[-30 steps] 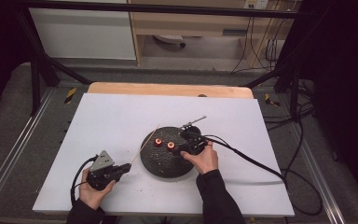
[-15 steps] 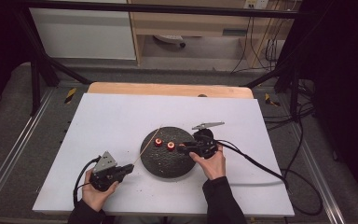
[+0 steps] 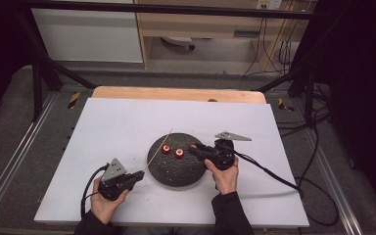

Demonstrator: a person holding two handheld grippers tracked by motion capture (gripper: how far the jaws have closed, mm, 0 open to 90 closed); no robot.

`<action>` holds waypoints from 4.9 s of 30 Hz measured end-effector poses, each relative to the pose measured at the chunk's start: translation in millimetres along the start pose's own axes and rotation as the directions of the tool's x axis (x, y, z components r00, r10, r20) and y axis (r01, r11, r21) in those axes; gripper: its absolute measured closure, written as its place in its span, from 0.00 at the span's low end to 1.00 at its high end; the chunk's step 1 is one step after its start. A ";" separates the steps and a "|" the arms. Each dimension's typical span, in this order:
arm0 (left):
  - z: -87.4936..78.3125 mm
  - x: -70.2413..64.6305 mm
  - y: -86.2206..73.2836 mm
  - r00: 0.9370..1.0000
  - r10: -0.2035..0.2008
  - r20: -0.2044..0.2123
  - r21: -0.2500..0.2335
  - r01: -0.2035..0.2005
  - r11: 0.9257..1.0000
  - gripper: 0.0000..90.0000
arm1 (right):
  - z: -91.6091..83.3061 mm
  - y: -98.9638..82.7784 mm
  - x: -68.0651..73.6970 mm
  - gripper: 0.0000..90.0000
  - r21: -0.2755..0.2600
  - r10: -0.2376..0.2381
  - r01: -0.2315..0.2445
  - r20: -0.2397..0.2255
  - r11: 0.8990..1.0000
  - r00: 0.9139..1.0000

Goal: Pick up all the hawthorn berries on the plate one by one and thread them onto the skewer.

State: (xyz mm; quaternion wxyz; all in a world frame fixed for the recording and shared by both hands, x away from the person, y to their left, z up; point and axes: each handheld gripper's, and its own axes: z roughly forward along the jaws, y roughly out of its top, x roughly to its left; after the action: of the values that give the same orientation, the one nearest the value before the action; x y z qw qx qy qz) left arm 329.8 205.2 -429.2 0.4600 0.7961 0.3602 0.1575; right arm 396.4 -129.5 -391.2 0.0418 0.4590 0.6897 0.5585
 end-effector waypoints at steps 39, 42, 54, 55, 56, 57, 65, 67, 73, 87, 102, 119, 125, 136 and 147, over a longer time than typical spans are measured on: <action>25.5 -33.9 25.9 0.997 -0.028 0.072 -0.048 0.031 0.998 0.98 | 1.8 17.6 -9.1 0.68 -0.502 0.053 -0.050 -0.009 0.864 0.999; 25.9 -34.8 25.6 0.997 -0.027 0.077 -0.048 0.031 0.998 0.98 | 4.1 18.3 -10.5 0.68 -0.513 0.052 -0.051 -0.012 0.857 0.999; 27.5 -37.2 25.3 0.996 -0.026 0.089 -0.046 0.030 0.998 0.98 | 10.3 16.0 -11.4 0.68 -0.540 0.027 -0.033 -0.019 0.841 0.999; 27.8 -37.3 25.3 0.996 -0.026 0.091 -0.045 0.030 0.999 0.98 | 10.3 16.0 -11.4 0.68 -0.540 0.027 -0.033 -0.019 0.841 0.999; 28.1 -37.5 25.3 0.995 -0.027 0.092 -0.046 0.031 0.998 0.98 | 10.2 15.8 -11.4 0.68 -0.541 0.024 -0.031 -0.020 0.840 1.000; 28.2 -37.7 25.3 0.995 -0.027 0.092 -0.046 0.031 0.998 0.98 | 10.4 15.6 -11.3 0.68 -0.542 0.022 -0.030 -0.021 0.840 1.000; 29.2 -37.6 26.1 0.994 -0.043 0.098 -0.052 0.048 0.998 0.98 | 11.9 12.5 -10.1 0.68 -0.540 0.010 -0.024 -0.029 0.841 1.000; 29.5 -38.0 26.2 0.994 -0.042 0.099 -0.053 0.047 0.998 0.98 | 11.8 12.4 -10.0 0.68 -0.542 0.007 -0.023 -0.032 0.840 0.999; 29.6 -38.9 26.7 0.994 -0.048 0.103 -0.057 0.054 0.997 0.98 | 10.9 12.8 -9.8 0.68 -0.547 -0.003 -0.014 -0.030 0.837 1.000; 31.8 -47.4 37.3 0.990 -0.093 0.111 -0.085 0.102 0.991 0.98 | 12.6 7.3 -7.5 0.68 -0.537 -0.022 -0.005 -0.043 0.843 0.999; 40.0 -52.7 53.3 0.991 -0.095 0.097 -0.114 0.105 0.988 0.98 | 8.7 2.7 -2.7 0.68 -0.516 -0.028 -0.014 -0.073 0.857 0.997; 46.9 -53.2 75.0 0.993 -0.075 0.086 -0.123 0.085 0.989 0.98 | 7.3 -6.2 3.1 0.68 -0.469 -0.025 -0.029 -0.108 0.883 0.994; 50.6 -53.0 80.2 0.995 -0.066 0.081 -0.121 0.076 0.990 0.98 | 6.7 -9.8 5.2 0.68 -0.447 -0.027 -0.028 -0.115 0.894 0.993; 56.4 -54.8 89.6 0.995 -0.062 0.073 -0.124 0.071 0.990 0.98 | 6.7 -20.1 9.7 0.68 -0.409 -0.039 -0.016 -0.125 0.912 0.991; 58.6 -54.4 89.3 0.996 -0.055 0.076 -0.122 0.064 0.990 0.98 | 7.0 -27.2 11.9 0.67 -0.363 -0.045 -0.005 -0.129 0.932 0.991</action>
State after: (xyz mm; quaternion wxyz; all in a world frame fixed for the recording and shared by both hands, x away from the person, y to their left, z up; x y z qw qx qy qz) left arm 364.6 101.6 -380.2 0.5258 0.7601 0.3564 0.1369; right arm 377.6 -115.0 -410.4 0.0848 0.3975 0.5806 0.7054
